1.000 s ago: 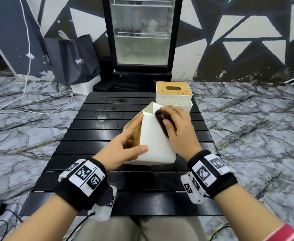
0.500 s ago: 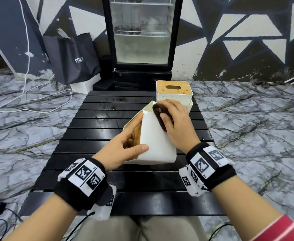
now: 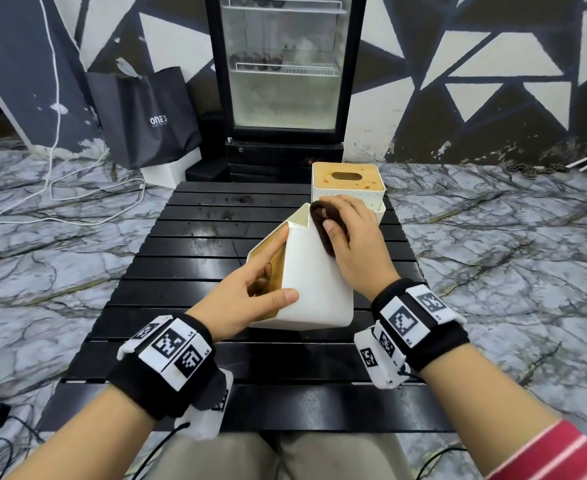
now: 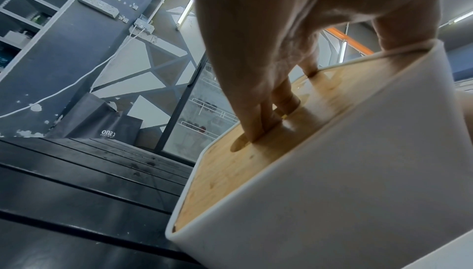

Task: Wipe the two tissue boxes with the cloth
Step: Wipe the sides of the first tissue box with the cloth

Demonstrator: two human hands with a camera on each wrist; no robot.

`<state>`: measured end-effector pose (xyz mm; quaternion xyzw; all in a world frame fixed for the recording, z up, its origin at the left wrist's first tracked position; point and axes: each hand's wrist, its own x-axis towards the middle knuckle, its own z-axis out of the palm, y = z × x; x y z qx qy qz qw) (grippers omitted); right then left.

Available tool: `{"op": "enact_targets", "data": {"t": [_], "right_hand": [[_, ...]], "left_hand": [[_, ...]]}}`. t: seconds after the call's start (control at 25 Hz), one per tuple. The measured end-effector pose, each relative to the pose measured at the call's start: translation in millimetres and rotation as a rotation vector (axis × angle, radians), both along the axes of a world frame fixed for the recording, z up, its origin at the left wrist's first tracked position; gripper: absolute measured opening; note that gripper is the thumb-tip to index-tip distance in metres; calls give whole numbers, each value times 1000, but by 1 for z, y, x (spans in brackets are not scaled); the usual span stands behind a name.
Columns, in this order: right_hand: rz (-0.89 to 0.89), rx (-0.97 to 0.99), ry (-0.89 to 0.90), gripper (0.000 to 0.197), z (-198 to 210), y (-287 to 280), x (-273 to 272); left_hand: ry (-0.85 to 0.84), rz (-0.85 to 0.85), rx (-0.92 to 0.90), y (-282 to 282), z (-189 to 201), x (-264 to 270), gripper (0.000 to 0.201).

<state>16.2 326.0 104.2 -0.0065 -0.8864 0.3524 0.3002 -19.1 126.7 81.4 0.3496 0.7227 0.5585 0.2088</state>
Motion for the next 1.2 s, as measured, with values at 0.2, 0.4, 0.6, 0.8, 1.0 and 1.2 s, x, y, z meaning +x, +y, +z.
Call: {"op": "enact_targets", "data": {"t": [0.2,0.4,0.6,0.8,1.0,1.2], "right_hand": [[-39,-33,32,38,-13,-6,12],[-46,-18,18,39,-26,-16,26],[-7,7,53,42,-38,-35,48],[29,73,81,37,-34,-53,55],[41,45,42,41,-27,-42,42],[48,45,70,38,-33,-57,55]], "left_hand": [[-23,-6,11,1,0,0,87],[-14,18,16,-1,-2,-1,82],[-20,2,53,1,-2,-2,81],[-9,-19,48,-1,-4,-3,79],[-12,-6,64,0,3,0,79],[15,-12,54,-3,-4,-1,83]]}}
